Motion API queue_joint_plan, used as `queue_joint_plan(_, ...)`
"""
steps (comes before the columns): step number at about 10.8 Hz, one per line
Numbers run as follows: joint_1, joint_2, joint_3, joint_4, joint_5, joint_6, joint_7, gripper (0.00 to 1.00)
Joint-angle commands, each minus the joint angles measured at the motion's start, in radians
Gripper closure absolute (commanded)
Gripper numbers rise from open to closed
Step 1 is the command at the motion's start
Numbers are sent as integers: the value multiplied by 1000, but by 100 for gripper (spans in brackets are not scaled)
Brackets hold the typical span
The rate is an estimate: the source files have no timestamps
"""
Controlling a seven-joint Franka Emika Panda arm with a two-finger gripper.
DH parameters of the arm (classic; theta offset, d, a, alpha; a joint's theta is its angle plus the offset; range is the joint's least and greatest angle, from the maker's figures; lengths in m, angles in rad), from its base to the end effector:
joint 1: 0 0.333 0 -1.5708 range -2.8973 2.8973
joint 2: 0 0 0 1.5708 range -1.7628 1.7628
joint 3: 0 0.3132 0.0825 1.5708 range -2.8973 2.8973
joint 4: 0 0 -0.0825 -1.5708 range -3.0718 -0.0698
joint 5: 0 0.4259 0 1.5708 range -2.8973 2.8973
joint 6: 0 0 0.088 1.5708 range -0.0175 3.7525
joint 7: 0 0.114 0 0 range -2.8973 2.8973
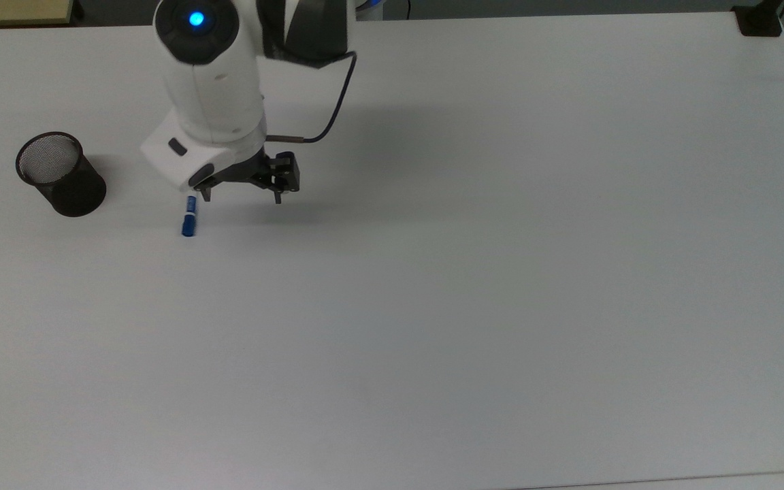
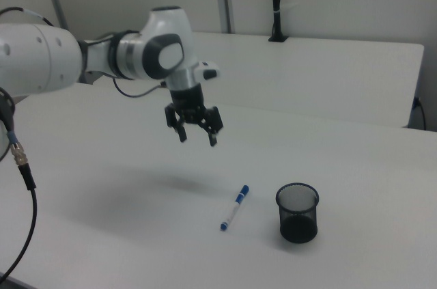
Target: Remove the marker
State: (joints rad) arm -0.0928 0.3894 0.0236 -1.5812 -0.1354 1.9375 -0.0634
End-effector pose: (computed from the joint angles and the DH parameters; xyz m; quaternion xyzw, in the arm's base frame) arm 0.7016 -0.0605 0.3854 0.9979 0.0216 -0.0202 0.0570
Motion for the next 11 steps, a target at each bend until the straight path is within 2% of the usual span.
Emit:
queue_joint_plan(1,112,-118,-14,-17,-10,-52,186,0)
queue_joint_plan(5,212,-263,-14,-22,7,-213,324,0)
queue_joint_plan(6,220,-292,-16,-26,13,-231,332,0)
queue_joint_plan(8,220,-334,-30,-31,81,-271,327,0)
queue_joint_plan(11,220,-353,-54,-36,83,-281,323,0)
